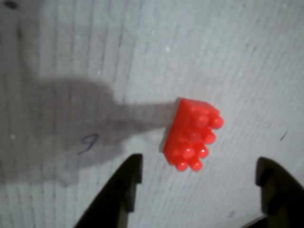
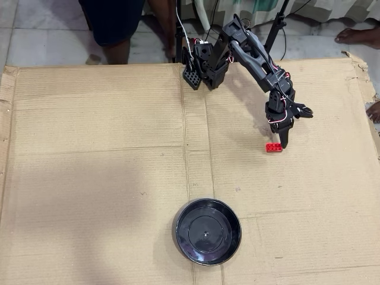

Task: Grasp a lego block and put it in the bin.

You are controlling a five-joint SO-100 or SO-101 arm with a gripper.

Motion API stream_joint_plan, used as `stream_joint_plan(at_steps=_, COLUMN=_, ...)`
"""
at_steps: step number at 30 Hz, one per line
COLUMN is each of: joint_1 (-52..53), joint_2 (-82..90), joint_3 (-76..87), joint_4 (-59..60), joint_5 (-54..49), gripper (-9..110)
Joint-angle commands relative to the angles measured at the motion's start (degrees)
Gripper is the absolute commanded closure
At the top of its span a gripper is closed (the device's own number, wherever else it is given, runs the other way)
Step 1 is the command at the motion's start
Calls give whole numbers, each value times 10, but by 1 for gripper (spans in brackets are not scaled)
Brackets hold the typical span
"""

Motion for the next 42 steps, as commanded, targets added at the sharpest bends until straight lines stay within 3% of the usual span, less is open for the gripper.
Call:
stream_joint_plan(at_steps=1, joint_1=-4, joint_2=-3, joint_3=-24, joint_4=-4, joint_5=3, gripper=74)
stream_joint_plan(at_steps=28, joint_1=31, joint_2=-171, joint_3=-167, joint_4=2, joint_5=6, gripper=75)
stream_joint_plan(at_steps=35, joint_1=33, joint_2=-171, joint_3=-163, joint_4=0, joint_5=4, gripper=87)
stream_joint_plan(at_steps=42, joint_1=33, joint_2=-171, joint_3=-159, joint_4=-4, joint_5=0, gripper=90)
